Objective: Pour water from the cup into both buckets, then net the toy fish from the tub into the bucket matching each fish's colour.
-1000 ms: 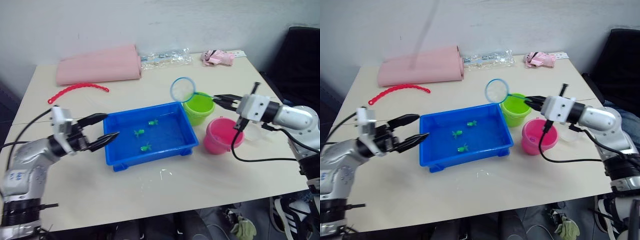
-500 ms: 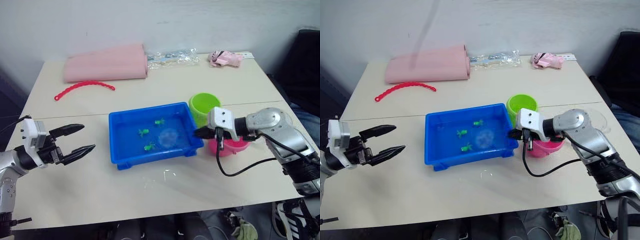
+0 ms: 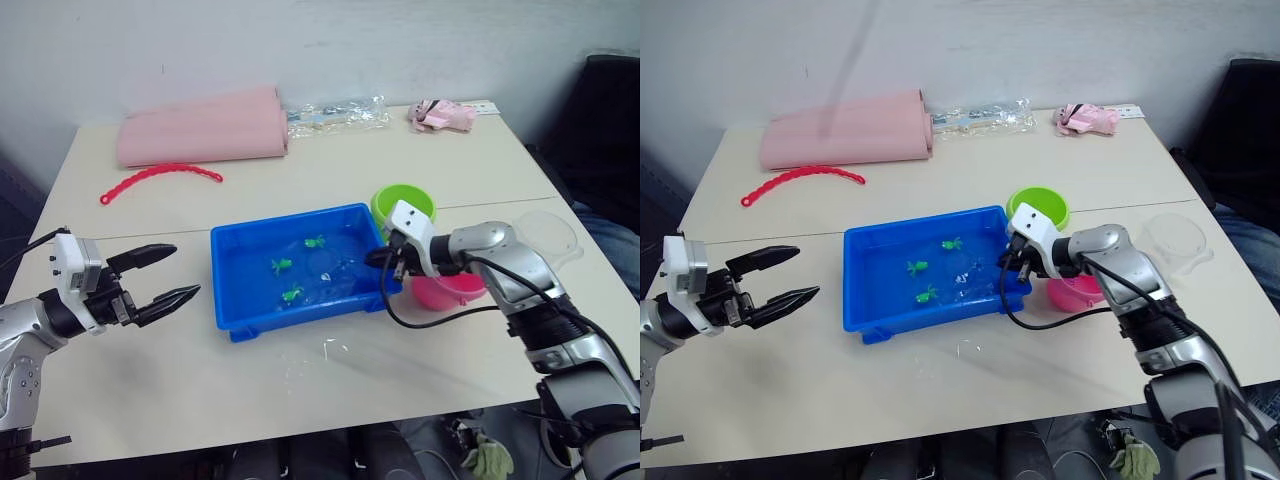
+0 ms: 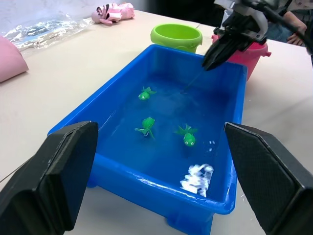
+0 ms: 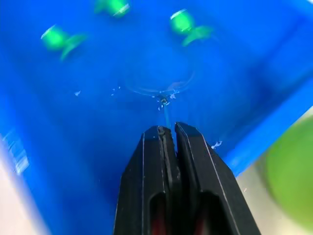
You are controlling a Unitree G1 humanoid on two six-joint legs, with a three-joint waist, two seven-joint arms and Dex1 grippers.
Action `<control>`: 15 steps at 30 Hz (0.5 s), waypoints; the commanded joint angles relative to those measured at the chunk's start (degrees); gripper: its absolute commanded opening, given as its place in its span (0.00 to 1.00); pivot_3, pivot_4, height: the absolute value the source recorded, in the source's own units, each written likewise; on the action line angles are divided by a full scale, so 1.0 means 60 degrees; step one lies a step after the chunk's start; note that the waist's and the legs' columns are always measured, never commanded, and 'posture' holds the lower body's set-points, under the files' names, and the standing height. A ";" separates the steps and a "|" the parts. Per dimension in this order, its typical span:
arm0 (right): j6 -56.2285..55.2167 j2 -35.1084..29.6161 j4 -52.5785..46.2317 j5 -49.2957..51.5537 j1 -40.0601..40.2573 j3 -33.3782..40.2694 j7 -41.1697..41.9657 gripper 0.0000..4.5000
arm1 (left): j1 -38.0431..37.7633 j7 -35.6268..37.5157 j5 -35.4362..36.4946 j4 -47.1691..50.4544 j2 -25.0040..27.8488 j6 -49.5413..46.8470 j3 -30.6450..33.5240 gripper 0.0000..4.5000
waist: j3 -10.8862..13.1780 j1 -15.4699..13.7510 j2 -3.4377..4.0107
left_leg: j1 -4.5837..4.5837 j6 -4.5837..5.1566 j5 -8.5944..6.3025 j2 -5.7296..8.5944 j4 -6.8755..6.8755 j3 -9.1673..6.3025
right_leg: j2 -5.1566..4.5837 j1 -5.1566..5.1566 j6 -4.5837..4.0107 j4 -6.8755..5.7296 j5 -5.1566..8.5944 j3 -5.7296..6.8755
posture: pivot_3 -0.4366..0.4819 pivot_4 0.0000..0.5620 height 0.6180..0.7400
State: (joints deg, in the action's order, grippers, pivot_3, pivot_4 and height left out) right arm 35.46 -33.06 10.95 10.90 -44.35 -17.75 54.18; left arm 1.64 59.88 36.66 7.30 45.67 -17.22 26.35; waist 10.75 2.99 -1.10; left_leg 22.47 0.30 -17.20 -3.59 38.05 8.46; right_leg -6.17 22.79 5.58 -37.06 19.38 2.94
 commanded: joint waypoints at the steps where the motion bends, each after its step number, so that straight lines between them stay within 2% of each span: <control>1: -0.0194 0.0295 0.0090 -0.0014 -0.0174 0.0539 -0.0367 0.00 | -0.0003 -0.0063 0.0165 0.0358 -0.0032 -0.0005 0.0134 0.99 | 0.0000 0.0006 0.0000 | 0.0003 0.0000 0.0000 0.0001 0.0000 0.0001 | 0.0000 0.0001 0.0001 0.0000 0.0000 -0.0001 | 0.48 0.27 1.00; 4: -0.0586 0.0607 -0.0008 0.0162 0.0023 0.0815 -0.0404 0.00 | 0.0021 -0.0128 0.0187 0.0391 -0.0060 -0.0089 0.0125 0.99 | 0.0000 0.0019 0.0000 | 0.0004 0.0000 0.0000 0.0001 -0.0001 0.0003 | 0.0004 0.0002 0.0001 0.0001 0.0000 -0.0002 | 0.48 0.27 1.00; 10: -0.1078 0.0564 -0.0882 0.0411 0.0759 0.1210 -0.0125 0.00 | 0.0144 -0.0185 0.0188 0.0408 -0.0083 -0.0146 0.0066 0.99 | 0.0000 0.0015 0.0000 | 0.0004 -0.0004 -0.0002 -0.0006 -0.0003 0.0001 | 0.0022 0.0002 0.0001 0.0003 0.0000 -0.0004 | 0.48 0.27 1.00; 15: -0.0754 -0.0083 -0.2455 0.0985 0.1727 0.1852 0.0203 0.00 | 0.0373 -0.0179 0.0177 0.0294 -0.0103 -0.0158 -0.0076 0.99 | 0.0000 -0.0011 0.0000 | 0.0005 -0.0007 -0.0004 -0.0009 -0.0006 0.0000 | 0.0024 0.0002 0.0001 0.0007 0.0000 -0.0005 | 0.48 0.27 1.00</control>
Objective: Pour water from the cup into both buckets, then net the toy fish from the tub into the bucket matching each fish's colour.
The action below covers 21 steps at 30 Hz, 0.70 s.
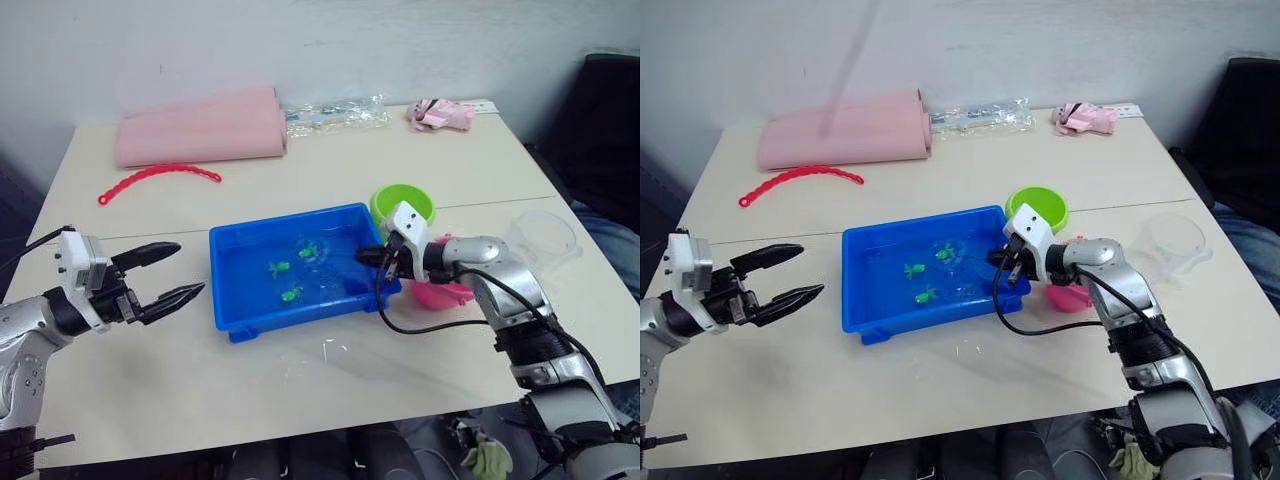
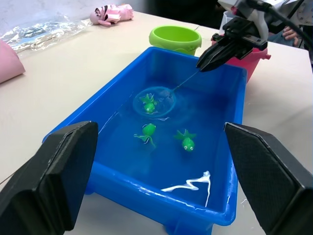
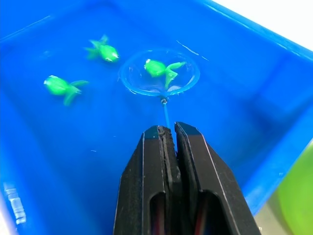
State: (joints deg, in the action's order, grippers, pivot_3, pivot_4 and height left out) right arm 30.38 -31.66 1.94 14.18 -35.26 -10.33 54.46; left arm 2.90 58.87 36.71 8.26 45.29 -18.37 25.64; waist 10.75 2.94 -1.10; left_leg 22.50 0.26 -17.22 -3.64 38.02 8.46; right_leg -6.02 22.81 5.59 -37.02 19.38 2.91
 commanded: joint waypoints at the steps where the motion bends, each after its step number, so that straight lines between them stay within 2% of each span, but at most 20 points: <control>1: 0.0198 -0.0447 -0.1215 0.0570 0.0388 0.0784 0.0160 0.00 | 0.0225 -0.0013 0.0166 0.0115 -0.0067 0.0028 -0.0009 0.99 | 0.0000 -0.0002 0.0000 | 0.0000 0.0000 -0.0001 0.0001 0.0000 0.0000 | 0.0000 -0.0001 0.0000 0.0003 0.0000 0.0000 | 0.48 0.27 1.00; 7: 0.0039 -0.0894 -0.2447 0.1314 0.1418 0.1883 0.0173 0.00 | 0.0840 -0.0254 0.0281 0.0017 -0.0377 -0.0297 -0.0403 0.99 | 0.0000 -0.0068 -0.0001 | -0.0003 -0.0001 -0.0001 -0.0001 0.0000 0.0000 | 0.0020 -0.0002 0.0000 0.0004 0.0000 -0.0002 | 0.48 0.27 1.00; 14: -0.0128 -0.1461 -0.3039 0.2148 0.2205 0.3106 0.0496 0.00 | 0.2027 -0.0616 0.0389 0.0119 -0.0790 -0.0924 -0.1140 0.99 | 0.0000 -0.0198 -0.0001 | -0.0008 -0.0002 -0.0002 -0.0004 0.0002 0.0006 | 0.0060 -0.0003 0.0001 0.0002 -0.0001 -0.0015 | 0.48 0.27 1.00; 18: -0.0283 -0.1869 -0.2684 0.2247 0.2083 0.3827 0.0369 0.00 | 0.2655 -0.1048 0.0371 -0.0072 -0.1169 -0.1138 -0.1348 0.99 | -0.0001 -0.0228 -0.0003 | -0.0011 0.0000 0.0000 -0.0001 0.0007 0.0007 | 0.0065 -0.0008 0.0004 0.0001 -0.0002 -0.0016 | 0.48 0.27 1.00; 21: -0.1351 -0.2169 -0.1770 0.1500 0.1845 0.4012 0.0032 0.00 | 0.2932 -0.1180 0.0366 -0.0171 -0.1425 -0.1136 -0.1417 0.99 | -0.0001 -0.0222 -0.0003 | -0.0013 0.0001 0.0000 0.0000 0.0013 0.0008 | 0.0066 -0.0012 0.0005 0.0000 -0.0003 -0.0017 | 0.48 0.27 1.00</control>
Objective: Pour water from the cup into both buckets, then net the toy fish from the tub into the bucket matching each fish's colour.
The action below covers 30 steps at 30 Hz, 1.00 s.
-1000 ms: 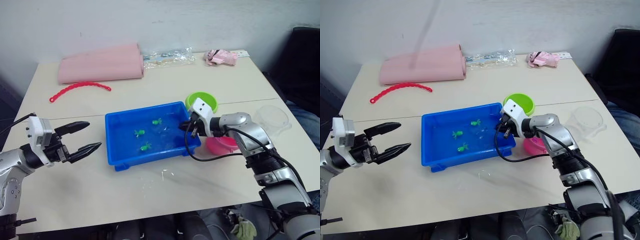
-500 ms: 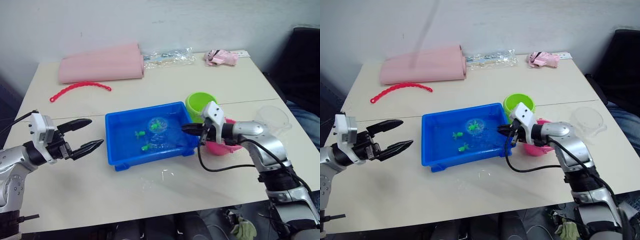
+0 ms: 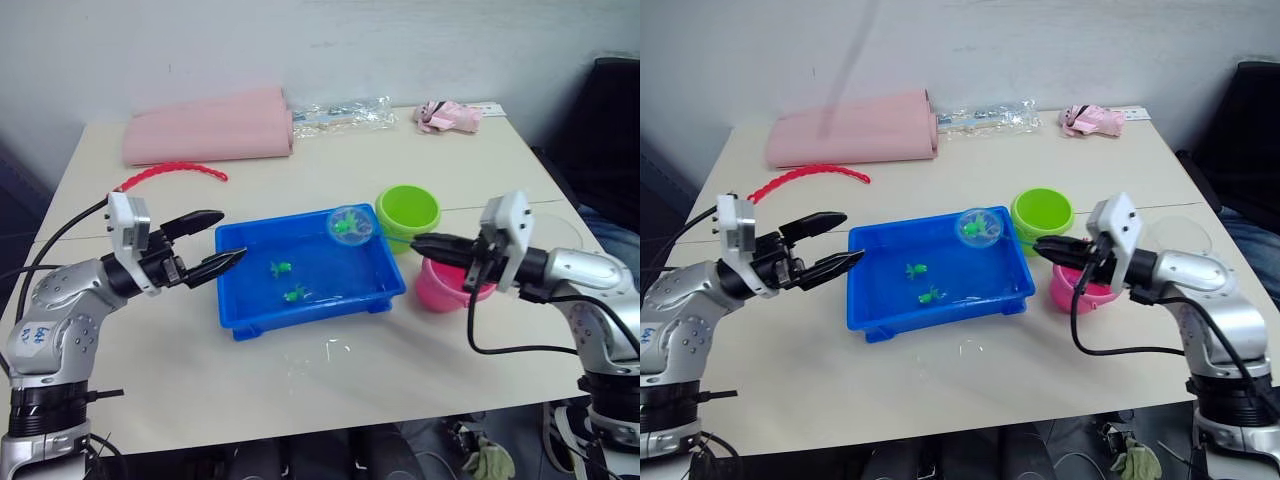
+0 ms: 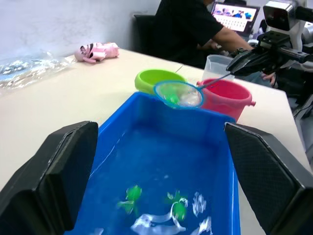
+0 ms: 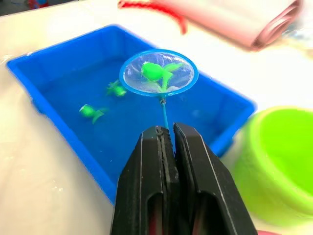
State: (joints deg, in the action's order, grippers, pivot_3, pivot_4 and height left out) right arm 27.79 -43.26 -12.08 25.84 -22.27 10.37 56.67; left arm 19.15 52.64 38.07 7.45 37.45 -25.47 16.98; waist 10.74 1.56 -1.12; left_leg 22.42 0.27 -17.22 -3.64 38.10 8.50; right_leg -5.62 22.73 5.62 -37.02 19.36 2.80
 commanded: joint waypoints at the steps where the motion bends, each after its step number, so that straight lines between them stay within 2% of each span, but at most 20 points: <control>1: -0.1107 -0.0232 0.0863 -0.0562 -0.0439 0.0636 -0.0535 0.00 | 0.0285 -0.0153 0.0094 -0.0071 -0.0186 0.0057 -0.0037 0.99 | 0.0000 0.0024 0.0000 | -0.0001 0.0000 0.0000 0.0000 0.0001 0.0003 | 0.0002 0.0000 0.0001 0.0001 -0.0001 -0.0001 | 0.48 0.27 1.00; 6: -0.3759 -0.0627 0.2485 -0.2175 -0.0355 0.0199 -0.0647 0.00 | 0.0374 -0.0072 -0.0033 -0.0132 -0.0394 0.0193 -0.0313 0.99 | 0.0000 0.0013 0.0000 | -0.0004 -0.0009 0.0005 -0.0007 -0.0005 0.0010 | 0.0017 0.0002 0.0001 0.0005 0.0000 -0.0005 | 0.48 0.27 1.00; 12: -0.7328 -0.0567 0.4242 -0.3931 -0.0553 -0.0266 -0.1814 0.00 | 0.0420 0.0229 -0.0351 -0.0119 -0.0657 0.1201 -0.0512 0.99 | 0.0000 0.0026 0.0000 | -0.0005 -0.0014 0.0008 -0.0005 0.0006 0.0016 | 0.0015 0.0002 0.0001 0.0000 0.0000 -0.0009 | 0.48 0.27 1.00; 19: -1.0748 -0.1307 0.5796 -0.6480 -0.1124 -0.1157 -0.3442 0.00 | 0.0531 0.0103 -0.0306 0.0085 -0.0769 0.1115 -0.0726 0.99 | 0.0000 0.0041 0.0001 | -0.0013 -0.0023 0.0018 -0.0008 0.0008 0.0018 | 0.0017 0.0001 0.0002 -0.0012 0.0000 -0.0015 | 0.48 0.27 1.00; 21: -1.1727 -0.1894 0.6192 -0.8119 -0.1463 -0.1572 -0.4576 0.00 | 0.0579 0.0084 -0.0277 0.0108 -0.0802 0.1032 -0.0809 0.99 | 0.0002 0.0044 0.0004 | -0.0013 -0.0025 0.0020 -0.0008 0.0010 0.0017 | 0.0017 0.0001 0.0002 -0.0014 0.0000 -0.0015 | 0.48 0.27 1.00; 25: -1.2537 -0.2512 0.6743 -0.9644 -0.1958 -0.1926 -0.6171 0.00 | 0.0629 0.0111 -0.0262 0.0080 -0.0867 0.0958 -0.0944 0.99 | 0.0002 0.0043 0.0004 | -0.0016 -0.0030 0.0023 -0.0007 0.0010 0.0021 | 0.0014 0.0005 0.0002 -0.0020 0.0001 -0.0021 | 0.48 0.27 1.00; 30: -1.3365 -0.2886 0.7340 -1.0323 -0.2433 -0.2433 -0.6976 0.00 | 0.0704 0.0197 -0.0277 -0.0121 -0.0891 0.0978 -0.1002 0.99 | 0.0002 0.0054 0.0004 | -0.0017 -0.0037 0.0027 -0.0011 0.0011 0.0021 | 0.0021 0.0004 0.0001 -0.0020 0.0001 -0.0022 | 0.48 0.27 1.00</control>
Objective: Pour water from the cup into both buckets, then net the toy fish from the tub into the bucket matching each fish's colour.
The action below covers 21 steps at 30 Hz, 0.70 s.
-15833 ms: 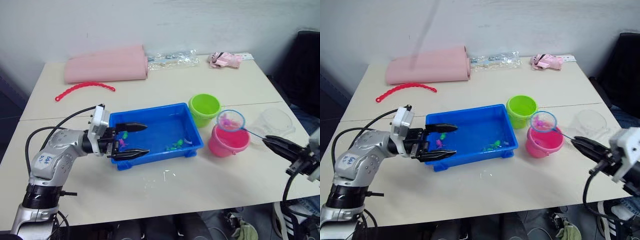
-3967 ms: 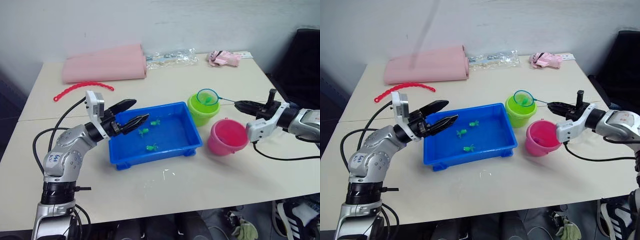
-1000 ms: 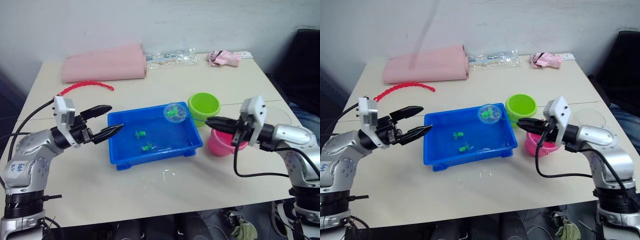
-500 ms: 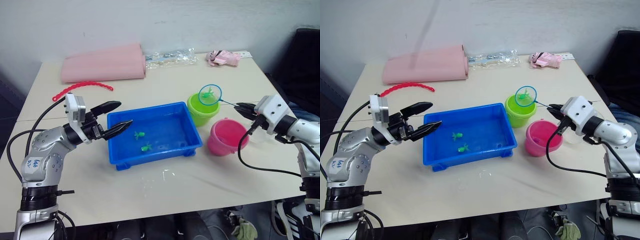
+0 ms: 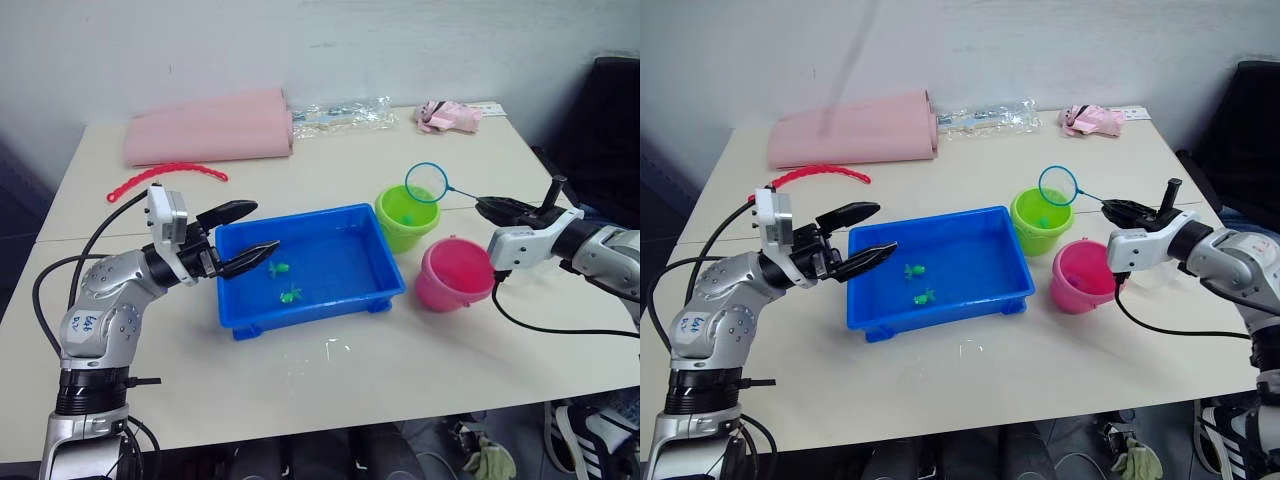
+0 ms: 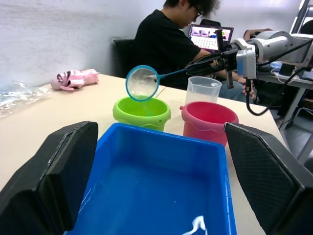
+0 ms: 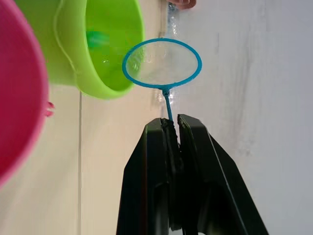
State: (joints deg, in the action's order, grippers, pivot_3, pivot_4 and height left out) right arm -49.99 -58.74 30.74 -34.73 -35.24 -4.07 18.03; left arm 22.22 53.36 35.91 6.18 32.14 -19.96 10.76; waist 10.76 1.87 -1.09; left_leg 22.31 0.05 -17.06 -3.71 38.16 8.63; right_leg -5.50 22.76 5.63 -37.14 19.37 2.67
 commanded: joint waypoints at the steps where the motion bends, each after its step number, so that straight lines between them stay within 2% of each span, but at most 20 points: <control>1: -0.0498 -0.0353 0.0278 -0.0334 -0.0330 -0.0078 -0.0705 0.00 | 0.0206 0.0105 0.0076 0.0043 -0.0003 0.0074 0.0029 0.99 | 0.0000 0.0005 0.0000 | 0.0000 -0.0001 0.0000 -0.0001 0.0000 0.0000 | 0.0002 0.0000 0.0000 0.0000 0.0000 0.0000 | 0.48 0.27 1.00; 4: -0.0684 -0.0150 0.0477 0.0823 -0.0403 0.0105 -0.0436 0.00 | 0.0218 0.0215 0.0083 -0.0093 0.0054 0.0114 0.0086 0.99 | 0.0000 0.0006 0.0000 | 0.0000 0.0000 0.0001 -0.0001 0.0000 0.0000 | 0.0002 0.0000 0.0000 -0.0002 0.0000 -0.0001 | 0.48 0.27 1.00; 6: -0.0010 0.0266 -0.0079 0.3260 -0.0228 0.0149 0.0982 0.00 | 0.0055 0.0371 0.0109 -0.0129 0.0208 0.0146 0.0246 0.99 | 0.0000 0.0020 0.0000 | -0.0001 0.0001 0.0001 -0.0001 0.0000 0.0000 | 0.0002 0.0000 0.0000 -0.0002 0.0000 -0.0001 | 0.48 0.27 1.00; 9: 0.2540 0.0885 -0.1999 0.7360 0.0319 0.0032 0.3766 0.00 | -0.0327 0.0684 0.0108 -0.0199 0.0539 0.0260 0.0556 0.99 | 0.0001 0.0100 -0.0002 | -0.0012 0.0002 0.0003 -0.0013 -0.0001 -0.0003 | 0.0016 -0.0013 0.0000 -0.0002 0.0000 -0.0004 | 0.48 0.27 1.00; 12: 0.6090 0.1249 -0.3733 0.9206 0.0289 -0.0029 0.4884 0.00 | -0.0862 0.1356 0.0064 -0.0327 0.0901 0.0896 0.0933 0.99 | 0.0002 0.0143 0.0001 | -0.0016 0.0001 0.0002 -0.0025 -0.0007 -0.0014 | 0.0010 -0.0018 -0.0002 -0.0005 0.0000 0.0000 | 0.48 0.27 1.00; 14: 0.7528 0.1107 -0.4635 0.9473 0.0200 -0.0546 0.6025 0.00 | -0.1212 0.1503 0.0072 -0.0394 0.1099 0.1084 0.1209 0.99 | 0.0002 0.0104 0.0001 | -0.0011 0.0006 0.0000 -0.0022 -0.0006 -0.0021 | -0.0014 -0.0017 -0.0003 -0.0006 0.0001 0.0005 | 0.48 0.27 1.00; 16: 0.9006 0.1233 -0.5146 0.9624 -0.0131 -0.0910 0.6416 0.00 | -0.1561 0.1635 0.0014 -0.0543 0.1292 0.1240 0.1490 0.99 | 0.0002 0.0074 0.0000 | -0.0009 0.0014 -0.0005 -0.0022 -0.0002 -0.0024 | -0.0031 -0.0020 -0.0004 0.0001 0.0001 0.0008 | 0.48 0.27 1.00; 21: 1.0510 0.1485 -0.5021 0.8743 -0.0977 -0.2016 0.7689 0.00 | -0.2297 0.1828 -0.0059 -0.0818 0.1689 0.1441 0.1959 0.99 | 0.0002 -0.0004 0.0000 | -0.0001 0.0029 -0.0016 -0.0010 -0.0004 -0.0030 | -0.0070 -0.0014 -0.0009 0.0004 0.0003 0.0025 | 0.48 0.27 1.00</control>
State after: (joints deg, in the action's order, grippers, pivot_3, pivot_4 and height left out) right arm 10.78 -49.92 0.53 19.77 -39.30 -15.20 61.34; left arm 9.20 63.93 35.49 0.89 41.29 -12.41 20.26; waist 10.77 1.85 -1.09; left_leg 22.32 0.22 -17.16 -3.76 38.14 8.45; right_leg -5.93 22.68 5.57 -37.10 19.38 2.83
